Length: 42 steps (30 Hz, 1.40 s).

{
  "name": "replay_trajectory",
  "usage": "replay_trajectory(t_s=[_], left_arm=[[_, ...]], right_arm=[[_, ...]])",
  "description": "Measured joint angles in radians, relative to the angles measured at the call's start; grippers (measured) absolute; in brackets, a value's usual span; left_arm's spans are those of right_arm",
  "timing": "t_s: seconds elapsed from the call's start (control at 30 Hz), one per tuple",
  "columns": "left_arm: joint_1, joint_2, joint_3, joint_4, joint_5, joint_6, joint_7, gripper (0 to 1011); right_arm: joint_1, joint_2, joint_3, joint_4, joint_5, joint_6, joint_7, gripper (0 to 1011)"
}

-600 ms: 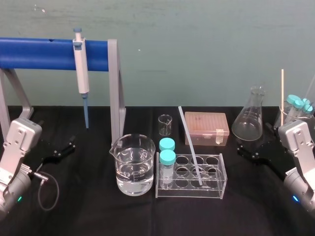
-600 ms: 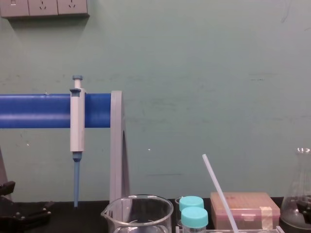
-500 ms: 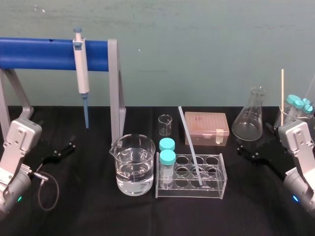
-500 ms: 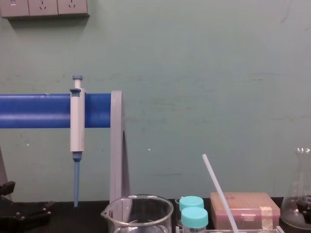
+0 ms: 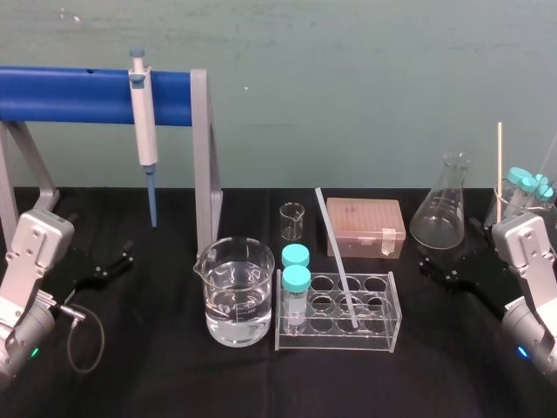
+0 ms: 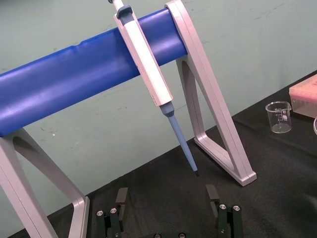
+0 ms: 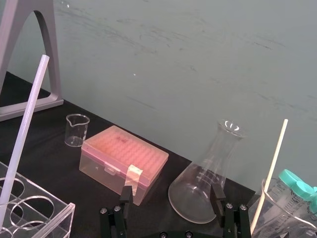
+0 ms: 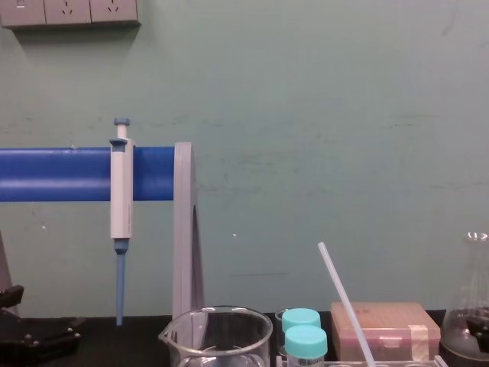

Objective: Pick up the stirring rod with one hand, then place it down.

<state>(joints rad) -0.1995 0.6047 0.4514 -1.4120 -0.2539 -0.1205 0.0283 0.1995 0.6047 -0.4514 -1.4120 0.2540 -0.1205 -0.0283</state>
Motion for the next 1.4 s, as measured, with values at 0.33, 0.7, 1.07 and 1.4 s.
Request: replay_trajectory(t_s=[0.33, 0.7, 1.07, 1.4], left_arm=[[0.0, 0.0, 0.0, 0.0, 0.0, 0.0, 0.0, 1000], [0.0, 0.0, 0.0, 0.0, 0.0, 0.0, 0.0, 1000], [0.0, 0.0, 0.0, 0.0, 0.0, 0.0, 0.0, 1000], [0.0, 0.0, 0.0, 0.0, 0.0, 0.0, 0.0, 1000]], right_arm=[[0.0, 0.0, 0.0, 0.0, 0.0, 0.0, 0.0, 1003], [0.0, 0.0, 0.0, 0.0, 0.0, 0.0, 0.0, 1003], [0.001, -0.02, 0.027, -0.006, 0.027, -0.003, 0.027, 1003], [0.026, -0.103, 0.096, -0.068, 0.247, 0.094, 0.176, 1003]])
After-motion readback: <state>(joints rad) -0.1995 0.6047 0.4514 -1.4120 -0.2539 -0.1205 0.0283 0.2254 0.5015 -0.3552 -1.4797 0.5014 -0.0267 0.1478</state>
